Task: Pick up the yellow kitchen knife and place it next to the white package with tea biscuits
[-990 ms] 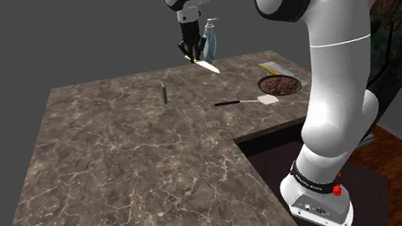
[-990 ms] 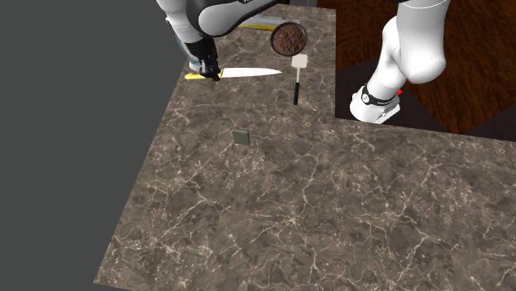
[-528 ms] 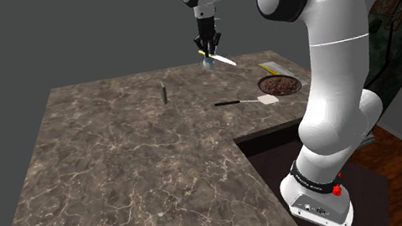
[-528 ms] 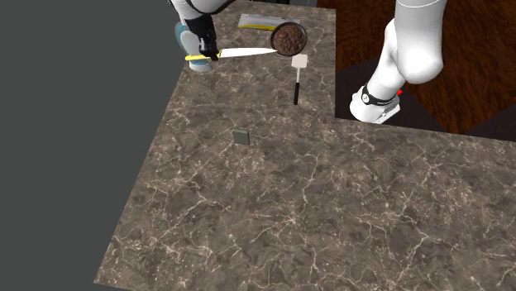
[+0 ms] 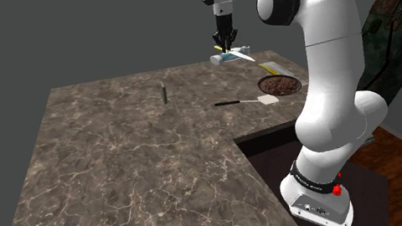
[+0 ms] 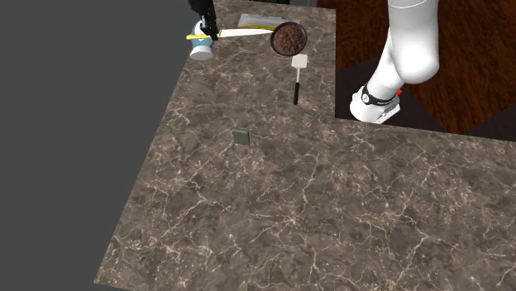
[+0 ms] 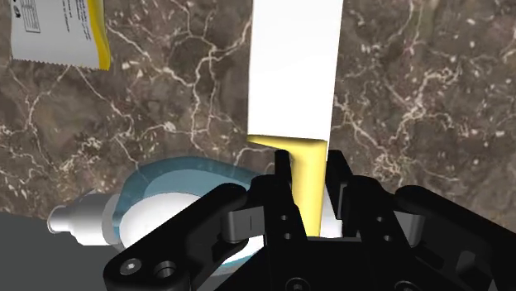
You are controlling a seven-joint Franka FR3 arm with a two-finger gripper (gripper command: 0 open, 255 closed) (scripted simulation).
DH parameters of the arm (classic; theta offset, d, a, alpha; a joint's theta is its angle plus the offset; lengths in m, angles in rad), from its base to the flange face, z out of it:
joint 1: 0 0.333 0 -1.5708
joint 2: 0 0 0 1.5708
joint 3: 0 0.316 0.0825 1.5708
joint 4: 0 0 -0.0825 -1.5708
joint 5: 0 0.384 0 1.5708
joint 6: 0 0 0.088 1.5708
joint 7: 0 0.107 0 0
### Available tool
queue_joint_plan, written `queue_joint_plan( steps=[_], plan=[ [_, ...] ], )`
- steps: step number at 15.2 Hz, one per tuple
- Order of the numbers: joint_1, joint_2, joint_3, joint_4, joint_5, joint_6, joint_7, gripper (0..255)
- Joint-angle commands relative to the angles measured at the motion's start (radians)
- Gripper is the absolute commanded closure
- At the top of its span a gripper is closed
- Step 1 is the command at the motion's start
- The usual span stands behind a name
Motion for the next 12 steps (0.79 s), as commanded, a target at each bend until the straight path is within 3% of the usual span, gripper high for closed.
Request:
queue_joint_plan(
  steps=[1,12],
  plan=[
    [-0.034,0.037,-0.009,0.058,0.004,-0.018,-0.041,255],
    [-0.040,0.065,-0.009,-0.033,0.007,0.101,-0.044,255]
  ],
)
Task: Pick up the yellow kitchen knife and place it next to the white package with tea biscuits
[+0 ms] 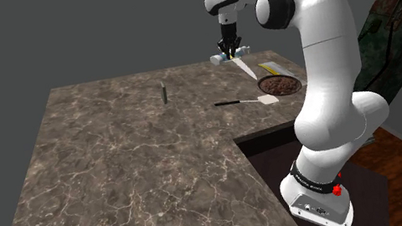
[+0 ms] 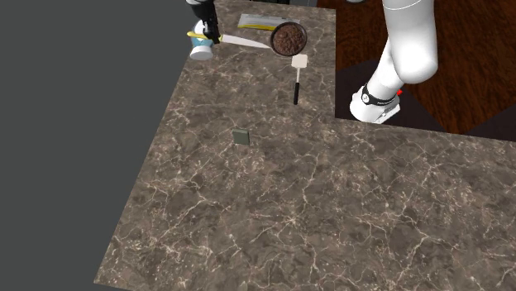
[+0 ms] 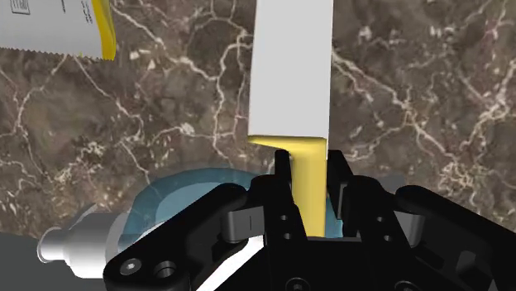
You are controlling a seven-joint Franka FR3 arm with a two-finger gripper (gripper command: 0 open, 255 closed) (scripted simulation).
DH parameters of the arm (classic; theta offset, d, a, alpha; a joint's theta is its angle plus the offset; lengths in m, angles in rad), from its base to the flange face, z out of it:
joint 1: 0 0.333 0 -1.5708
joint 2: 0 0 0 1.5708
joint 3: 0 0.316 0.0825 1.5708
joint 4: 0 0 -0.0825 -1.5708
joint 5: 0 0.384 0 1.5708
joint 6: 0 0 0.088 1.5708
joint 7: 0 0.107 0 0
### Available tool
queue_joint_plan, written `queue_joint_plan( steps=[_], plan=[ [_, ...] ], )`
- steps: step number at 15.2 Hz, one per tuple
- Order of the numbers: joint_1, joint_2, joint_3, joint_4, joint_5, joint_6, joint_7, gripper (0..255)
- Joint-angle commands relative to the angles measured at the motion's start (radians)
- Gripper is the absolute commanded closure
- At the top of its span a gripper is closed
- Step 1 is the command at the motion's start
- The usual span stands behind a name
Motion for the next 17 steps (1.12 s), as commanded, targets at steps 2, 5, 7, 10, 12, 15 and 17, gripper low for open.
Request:
queue_joint_plan(
  steps=[2,5,7,10,12,15,17],
  plan=[
    [0.001,0.009,0.002,-0.035,0.002,0.047,0.001,255],
    [0.001,0.022,0.004,-0.061,0.003,0.085,0.003,255],
    [0.001,0.022,0.004,-0.061,0.003,0.085,0.003,255],
    [0.001,0.022,0.004,-0.061,0.003,0.085,0.003,255],
    [0.001,0.022,0.004,-0.061,0.003,0.085,0.003,255],
    [0.001,0.020,0.003,-0.064,0.003,0.086,0.003,0],
    [0.001,0.018,0.003,-0.067,0.002,0.087,0.002,0]
  ],
)
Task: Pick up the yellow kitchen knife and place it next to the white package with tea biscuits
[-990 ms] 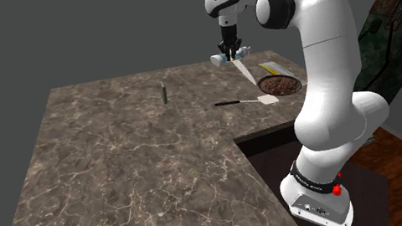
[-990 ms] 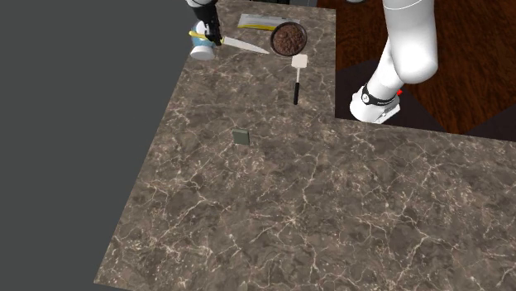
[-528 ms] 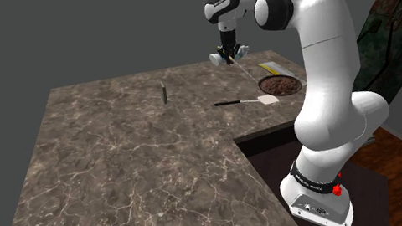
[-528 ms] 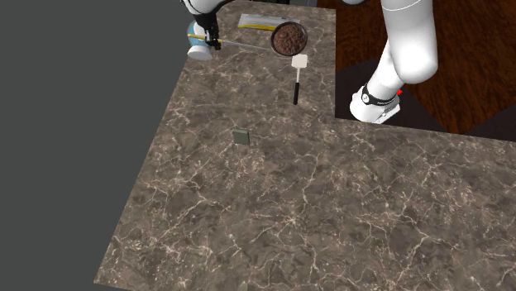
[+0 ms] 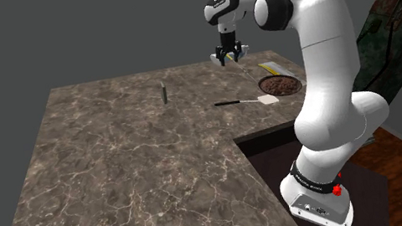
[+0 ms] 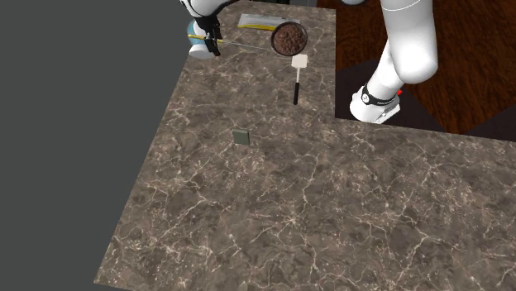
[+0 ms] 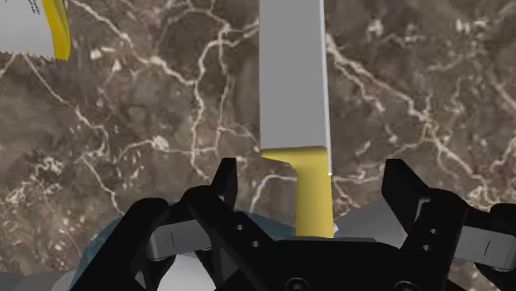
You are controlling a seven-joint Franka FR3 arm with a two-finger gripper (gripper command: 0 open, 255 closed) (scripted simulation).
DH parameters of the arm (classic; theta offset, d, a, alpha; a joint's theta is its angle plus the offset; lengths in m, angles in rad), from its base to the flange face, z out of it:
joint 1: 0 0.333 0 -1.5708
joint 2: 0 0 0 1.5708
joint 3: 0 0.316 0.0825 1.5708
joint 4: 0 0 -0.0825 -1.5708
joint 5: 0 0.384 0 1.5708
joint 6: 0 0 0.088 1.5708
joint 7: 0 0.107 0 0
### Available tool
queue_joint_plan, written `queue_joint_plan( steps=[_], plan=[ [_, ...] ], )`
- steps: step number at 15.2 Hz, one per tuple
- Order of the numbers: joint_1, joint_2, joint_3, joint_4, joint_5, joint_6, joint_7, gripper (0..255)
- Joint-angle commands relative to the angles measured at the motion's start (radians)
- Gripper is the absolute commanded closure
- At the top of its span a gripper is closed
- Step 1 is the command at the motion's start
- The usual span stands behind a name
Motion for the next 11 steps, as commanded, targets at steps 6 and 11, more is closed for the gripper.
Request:
queue_joint_plan(
  steps=[6,11],
  plan=[
    [-0.002,0.006,-0.001,0.142,0.000,-0.124,-0.001,0],
    [-0.002,0.006,-0.001,0.143,0.000,-0.124,-0.001,0]
  ],
)
